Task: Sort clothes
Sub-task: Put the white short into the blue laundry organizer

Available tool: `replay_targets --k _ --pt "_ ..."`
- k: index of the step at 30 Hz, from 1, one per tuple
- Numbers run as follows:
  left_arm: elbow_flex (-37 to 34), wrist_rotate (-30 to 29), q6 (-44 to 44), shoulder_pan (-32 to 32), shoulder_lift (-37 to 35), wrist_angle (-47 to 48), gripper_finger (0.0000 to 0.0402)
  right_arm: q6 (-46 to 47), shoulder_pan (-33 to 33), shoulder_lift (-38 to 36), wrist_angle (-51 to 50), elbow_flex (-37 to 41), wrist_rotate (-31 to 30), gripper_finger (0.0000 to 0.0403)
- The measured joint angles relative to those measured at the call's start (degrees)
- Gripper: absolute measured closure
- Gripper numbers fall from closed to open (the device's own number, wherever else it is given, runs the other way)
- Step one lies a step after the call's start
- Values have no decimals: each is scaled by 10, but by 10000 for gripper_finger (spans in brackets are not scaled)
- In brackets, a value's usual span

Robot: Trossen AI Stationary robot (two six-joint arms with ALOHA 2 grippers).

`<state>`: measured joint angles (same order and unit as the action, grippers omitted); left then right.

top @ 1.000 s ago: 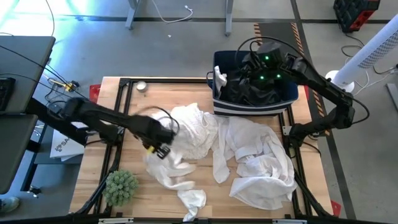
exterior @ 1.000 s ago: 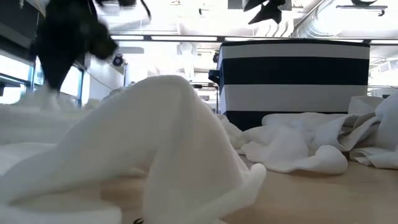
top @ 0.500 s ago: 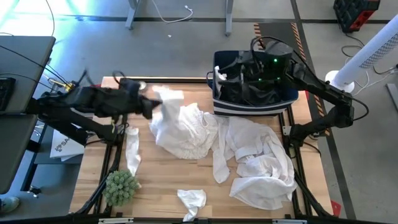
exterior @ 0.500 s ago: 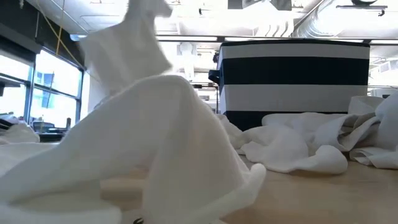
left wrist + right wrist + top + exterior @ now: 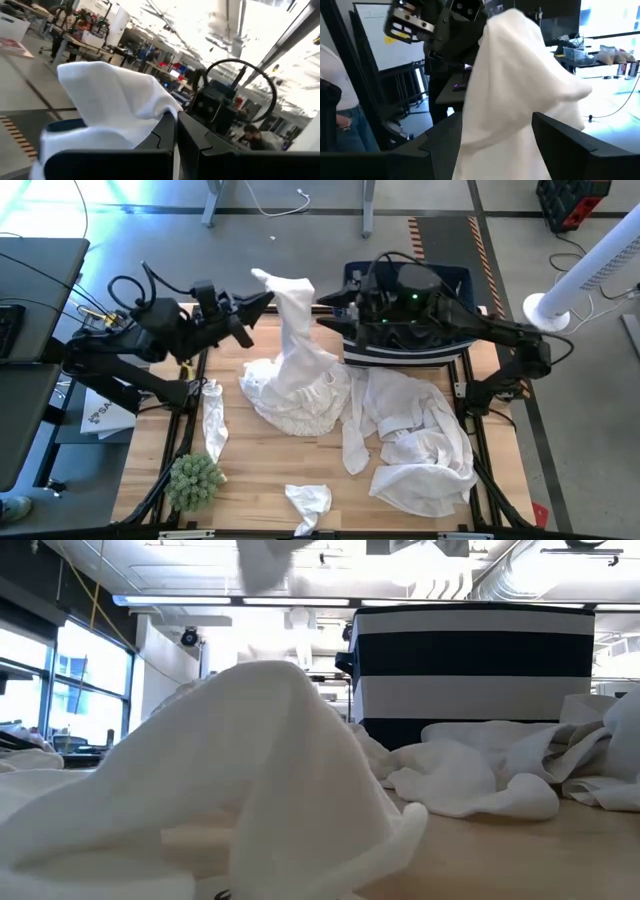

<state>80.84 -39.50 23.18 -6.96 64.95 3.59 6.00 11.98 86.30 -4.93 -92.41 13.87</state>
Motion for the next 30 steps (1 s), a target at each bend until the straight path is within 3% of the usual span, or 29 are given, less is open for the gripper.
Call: replay_targets --k 9,13,17,23,26,30 --pt "0 48 1 10 57 -78 401 34 -13 42 40 -8 45 165" --pt "0 68 6 10 72 -101 401 60 -16 50 40 -8 -6 179" --pt "0 77 18 10 79 -104 401 87 -14 52 40 -8 -29 238" --pt "0 53 8 10 77 -103 389 92 -11 50 38 -9 -29 386" --pt "0 53 -16 8 66 -81 358 65 -4 36 4 -25 -38 388" --pt "0 35 1 4 43 0 304 -9 21 -3 -116 -87 -108 398"
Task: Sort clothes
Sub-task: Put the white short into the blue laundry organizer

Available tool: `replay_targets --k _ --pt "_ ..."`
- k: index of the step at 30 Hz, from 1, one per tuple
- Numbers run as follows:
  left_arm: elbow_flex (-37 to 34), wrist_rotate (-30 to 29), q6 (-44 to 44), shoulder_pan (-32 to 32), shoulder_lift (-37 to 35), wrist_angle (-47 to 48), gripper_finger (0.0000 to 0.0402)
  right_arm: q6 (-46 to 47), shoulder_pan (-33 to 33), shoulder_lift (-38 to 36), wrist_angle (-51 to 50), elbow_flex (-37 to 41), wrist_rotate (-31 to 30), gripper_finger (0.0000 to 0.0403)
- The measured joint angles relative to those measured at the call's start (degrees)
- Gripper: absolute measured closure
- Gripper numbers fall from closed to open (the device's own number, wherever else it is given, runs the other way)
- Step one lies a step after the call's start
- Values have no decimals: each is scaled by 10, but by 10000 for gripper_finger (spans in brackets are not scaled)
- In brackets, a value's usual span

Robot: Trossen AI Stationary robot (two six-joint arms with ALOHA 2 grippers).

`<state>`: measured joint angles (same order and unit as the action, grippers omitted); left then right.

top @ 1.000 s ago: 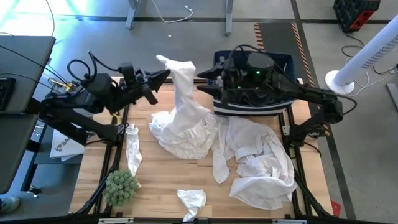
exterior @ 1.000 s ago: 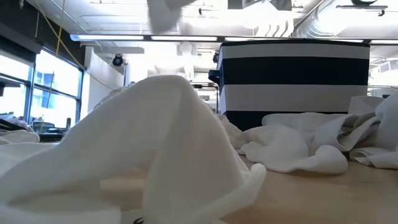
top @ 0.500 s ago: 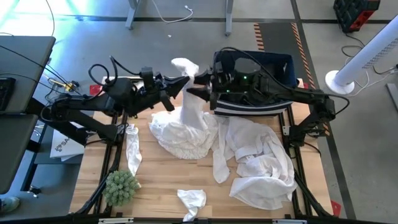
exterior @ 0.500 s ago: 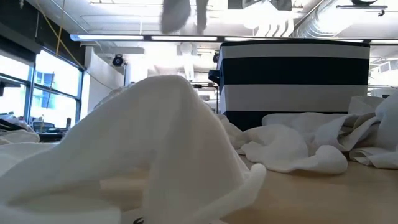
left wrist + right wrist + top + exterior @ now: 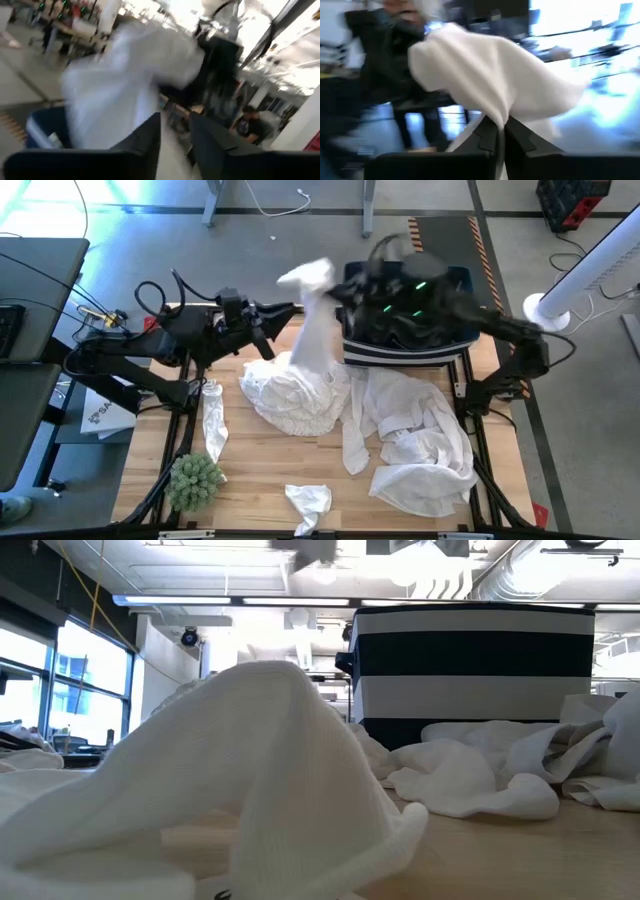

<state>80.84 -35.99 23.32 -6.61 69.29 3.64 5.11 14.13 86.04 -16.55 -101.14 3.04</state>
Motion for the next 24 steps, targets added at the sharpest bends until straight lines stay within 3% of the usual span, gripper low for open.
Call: replay_targets --k 6,12,17,21,24 --pt "0 -7 46 0 -31 97 257 -93 67 -18 -221 -135 -105 399" --pt "0 -7 36 0 -41 107 253 -113 159 -21 -343 -168 -76 400" --pt "0 -8 36 0 -41 126 253 -128 230 -18 -430 -48 -1 400" --pt "0 -8 52 0 -41 146 253 -110 260 -16 -341 114 77 400" --pt "0 -9 64 0 -41 161 253 -68 269 -8 -260 233 61 400"
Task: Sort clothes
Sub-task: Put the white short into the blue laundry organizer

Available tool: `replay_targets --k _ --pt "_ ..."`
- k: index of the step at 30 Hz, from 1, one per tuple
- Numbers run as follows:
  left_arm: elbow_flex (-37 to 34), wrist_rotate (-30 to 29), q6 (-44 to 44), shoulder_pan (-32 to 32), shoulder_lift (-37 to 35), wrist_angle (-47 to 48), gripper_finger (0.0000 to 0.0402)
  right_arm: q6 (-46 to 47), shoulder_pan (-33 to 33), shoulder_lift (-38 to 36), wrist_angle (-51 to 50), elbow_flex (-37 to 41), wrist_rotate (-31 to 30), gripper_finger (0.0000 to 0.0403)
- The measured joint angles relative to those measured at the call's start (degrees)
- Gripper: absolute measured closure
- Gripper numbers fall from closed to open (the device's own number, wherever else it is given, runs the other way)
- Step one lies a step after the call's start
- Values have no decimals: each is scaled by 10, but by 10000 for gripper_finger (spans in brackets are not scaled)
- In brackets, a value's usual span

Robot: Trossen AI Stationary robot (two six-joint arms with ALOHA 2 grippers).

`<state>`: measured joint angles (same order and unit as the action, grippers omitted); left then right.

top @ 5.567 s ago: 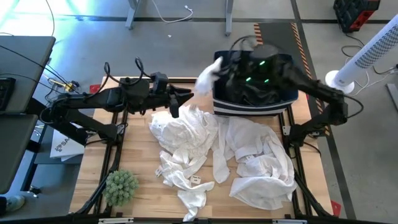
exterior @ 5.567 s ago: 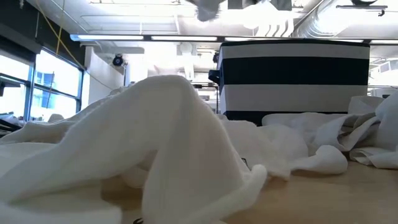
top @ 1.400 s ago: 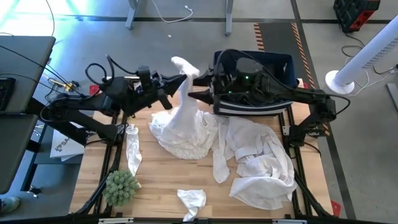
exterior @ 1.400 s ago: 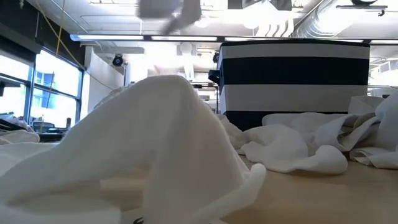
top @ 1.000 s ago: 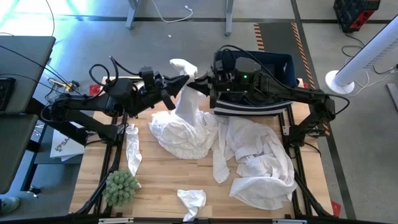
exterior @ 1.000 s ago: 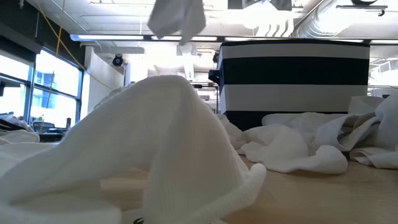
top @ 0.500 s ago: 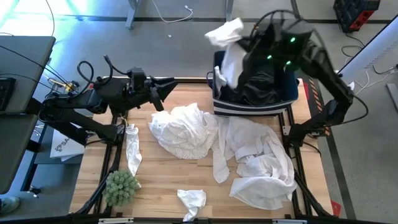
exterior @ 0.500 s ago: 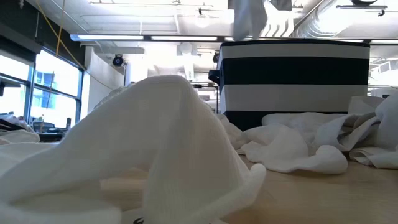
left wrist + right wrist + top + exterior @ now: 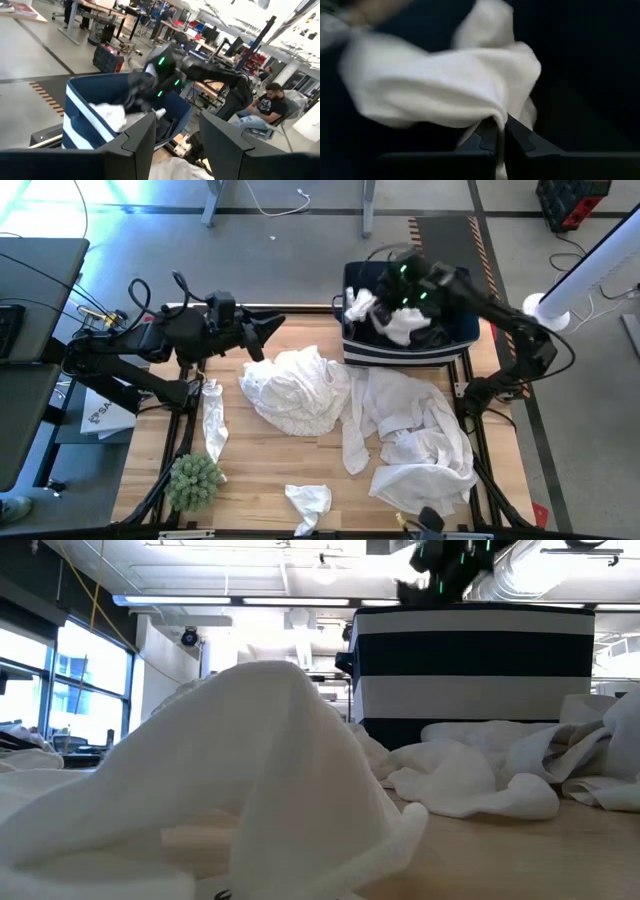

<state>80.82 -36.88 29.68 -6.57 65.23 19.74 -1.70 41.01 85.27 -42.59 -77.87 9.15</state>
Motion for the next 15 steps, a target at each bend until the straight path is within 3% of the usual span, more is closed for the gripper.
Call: replay_targets --k 5,8,11,15 --pt "0 0 10 0 0 18 253 67 18 15 41 140 -55 397" --pt "0 0 18 2 0 27 253 68 27 17 36 179 -55 367" --pt "0 -1 18 2 0 29 253 66 36 15 -19 168 -55 315" --pt "0 0 18 2 0 32 253 37 42 16 -122 81 -58 249"
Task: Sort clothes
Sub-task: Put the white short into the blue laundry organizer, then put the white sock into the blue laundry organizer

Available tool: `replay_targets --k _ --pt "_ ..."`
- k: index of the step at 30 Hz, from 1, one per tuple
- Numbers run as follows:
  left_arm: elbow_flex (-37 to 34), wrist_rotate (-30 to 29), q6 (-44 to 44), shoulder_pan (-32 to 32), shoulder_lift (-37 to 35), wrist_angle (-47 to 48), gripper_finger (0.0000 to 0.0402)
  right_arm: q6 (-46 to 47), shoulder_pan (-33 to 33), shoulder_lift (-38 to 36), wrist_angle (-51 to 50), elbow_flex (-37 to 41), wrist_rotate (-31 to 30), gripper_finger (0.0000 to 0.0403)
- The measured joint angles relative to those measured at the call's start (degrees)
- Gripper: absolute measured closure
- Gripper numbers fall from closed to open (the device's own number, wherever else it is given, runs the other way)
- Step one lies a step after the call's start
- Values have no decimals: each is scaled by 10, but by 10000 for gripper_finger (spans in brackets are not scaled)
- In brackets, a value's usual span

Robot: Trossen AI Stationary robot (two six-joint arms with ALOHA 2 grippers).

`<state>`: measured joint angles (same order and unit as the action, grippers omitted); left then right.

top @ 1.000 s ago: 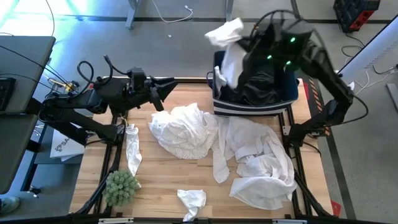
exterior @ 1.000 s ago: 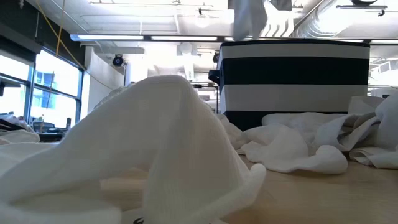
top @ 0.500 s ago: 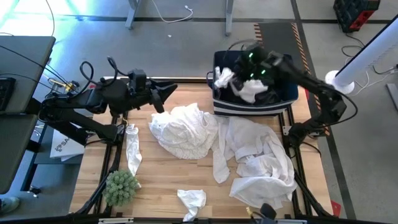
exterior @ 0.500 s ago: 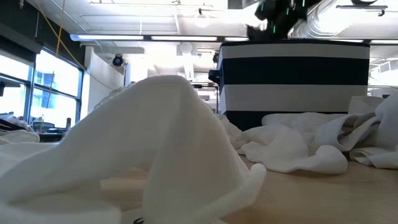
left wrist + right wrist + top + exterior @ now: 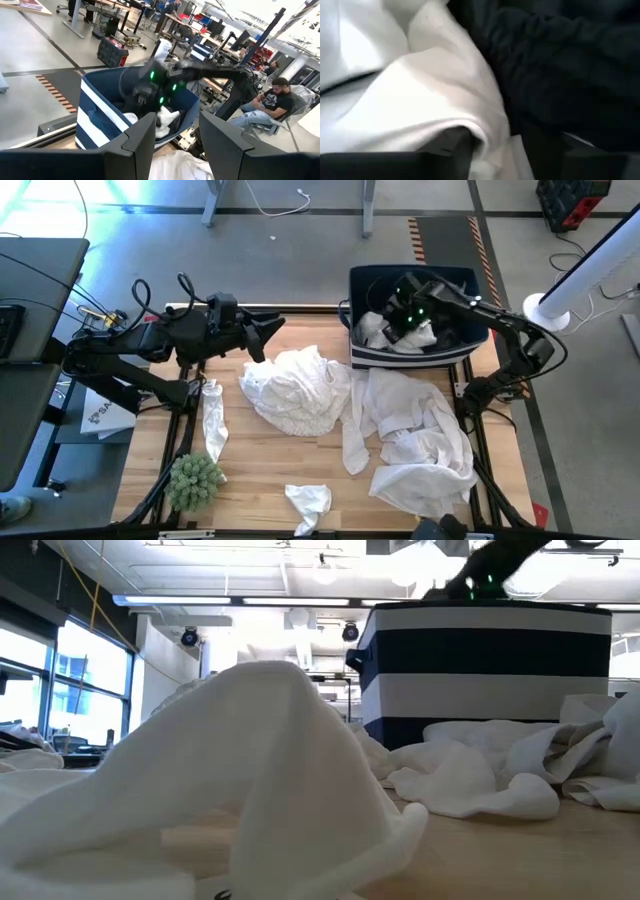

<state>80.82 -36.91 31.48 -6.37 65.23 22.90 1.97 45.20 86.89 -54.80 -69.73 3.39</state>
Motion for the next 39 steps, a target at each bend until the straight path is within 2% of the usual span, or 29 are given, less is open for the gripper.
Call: replay_targets --k 3,6,9,11,14,17,21,24,28,30,33,36,39 --pt "0 0 7 0 0 15 253 -8 3 0 -70 -87 -6 223" --pt "0 0 37 0 0 51 253 -3 2 0 -121 -169 -6 219" --pt "0 1 72 0 0 83 253 21 2 -1 -118 -223 6 218" --pt "0 2 91 0 0 100 253 25 2 -2 -85 -233 55 218" --pt "0 3 105 0 0 111 253 40 1 -2 -6 -210 152 218" --pt "0 3 105 0 0 116 253 77 -7 -1 67 -148 195 218" --pt "0 3 123 0 0 134 253 91 -23 -1 120 -39 196 217" --pt "0 4 175 0 0 186 253 98 -36 -1 152 52 195 217" --pt "-1 16 286 0 0 297 253 121 -41 -1 188 136 124 218" --pt "-6 32 342 0 0 352 253 132 -37 -2 183 143 100 218" --pt "-23 69 416 0 0 424 253 133 -30 -2 156 115 99 218" --pt "-58 123 486 0 0 476 253 126 -29 -9 140 54 87 217" --pt "-115 202 554 0 0 494 253 127 -29 -23 128 -21 82 217"
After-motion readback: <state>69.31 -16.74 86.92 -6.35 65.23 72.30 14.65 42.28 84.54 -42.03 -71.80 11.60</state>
